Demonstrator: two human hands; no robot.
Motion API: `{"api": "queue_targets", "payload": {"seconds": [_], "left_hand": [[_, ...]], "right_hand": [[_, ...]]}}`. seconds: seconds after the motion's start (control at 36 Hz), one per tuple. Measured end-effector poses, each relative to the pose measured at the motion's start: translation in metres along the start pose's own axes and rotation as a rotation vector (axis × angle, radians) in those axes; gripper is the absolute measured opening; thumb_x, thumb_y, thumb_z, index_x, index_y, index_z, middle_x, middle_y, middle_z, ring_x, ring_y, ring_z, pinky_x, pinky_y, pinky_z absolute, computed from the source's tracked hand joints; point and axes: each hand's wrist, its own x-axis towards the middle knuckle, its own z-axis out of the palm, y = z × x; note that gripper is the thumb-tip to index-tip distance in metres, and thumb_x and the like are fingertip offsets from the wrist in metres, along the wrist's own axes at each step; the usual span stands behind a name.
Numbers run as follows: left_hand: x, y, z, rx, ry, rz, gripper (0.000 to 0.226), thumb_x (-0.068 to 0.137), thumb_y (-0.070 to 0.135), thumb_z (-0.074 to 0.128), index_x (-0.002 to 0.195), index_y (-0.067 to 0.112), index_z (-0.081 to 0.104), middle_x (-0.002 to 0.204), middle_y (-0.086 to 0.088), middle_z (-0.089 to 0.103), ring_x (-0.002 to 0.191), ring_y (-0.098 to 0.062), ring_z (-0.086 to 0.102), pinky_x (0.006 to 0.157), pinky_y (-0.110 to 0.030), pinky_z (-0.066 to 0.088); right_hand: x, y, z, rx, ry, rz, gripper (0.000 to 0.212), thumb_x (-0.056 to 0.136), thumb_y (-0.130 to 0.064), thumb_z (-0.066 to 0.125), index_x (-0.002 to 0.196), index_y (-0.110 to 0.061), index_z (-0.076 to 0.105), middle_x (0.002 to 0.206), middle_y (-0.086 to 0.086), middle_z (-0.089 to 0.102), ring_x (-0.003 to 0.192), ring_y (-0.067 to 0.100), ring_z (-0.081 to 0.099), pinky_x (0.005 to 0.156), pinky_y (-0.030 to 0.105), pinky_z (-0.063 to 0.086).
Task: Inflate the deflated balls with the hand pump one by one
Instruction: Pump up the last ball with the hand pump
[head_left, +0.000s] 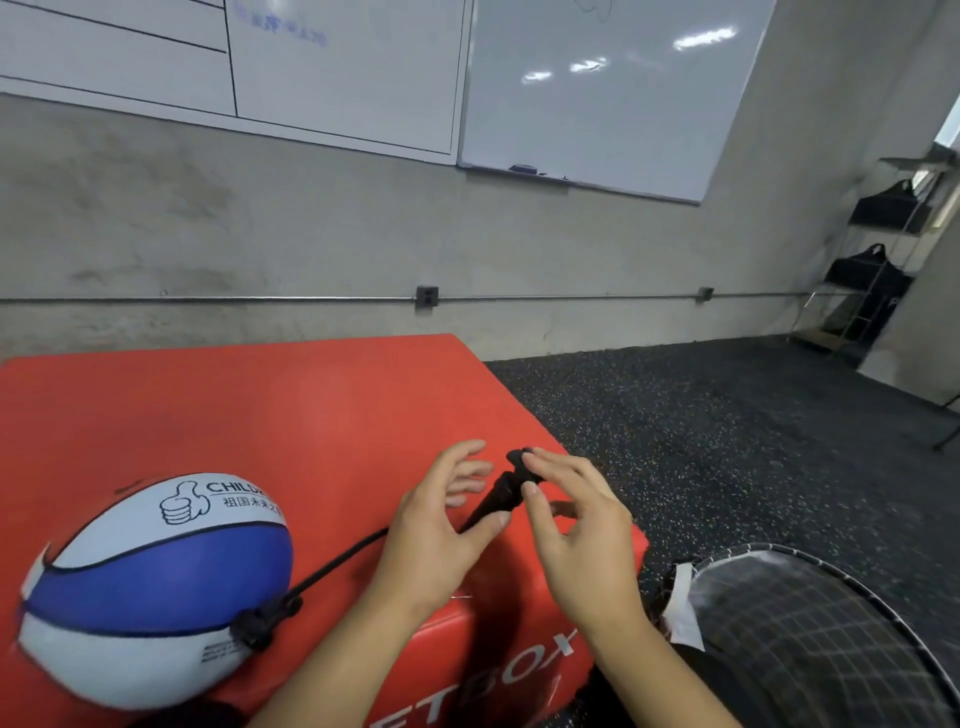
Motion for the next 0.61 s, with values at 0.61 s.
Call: {"api": "queue_targets", "payload": {"seconds": [0.61], "left_hand": [[0.001, 0.008, 0.001, -0.048, 0.008, -0.014, 0.054, 0.086, 0.008, 0.083, 0.129, 0.033, 0.06, 0.109, 0.019, 0.075, 0.107, -0.007, 0.069, 0.094, -0.034, 0.053]], "right_hand": [[0.054, -0.056, -0.046, 0.012, 0.133, -0.176, 0.023, 0.098, -0.01, 0.072, 0.118, -0.019, 0.078, 0.121, -0.01, 0.072, 0.12, 0.015, 0.067, 0.095, 0.046, 0.057]]}}
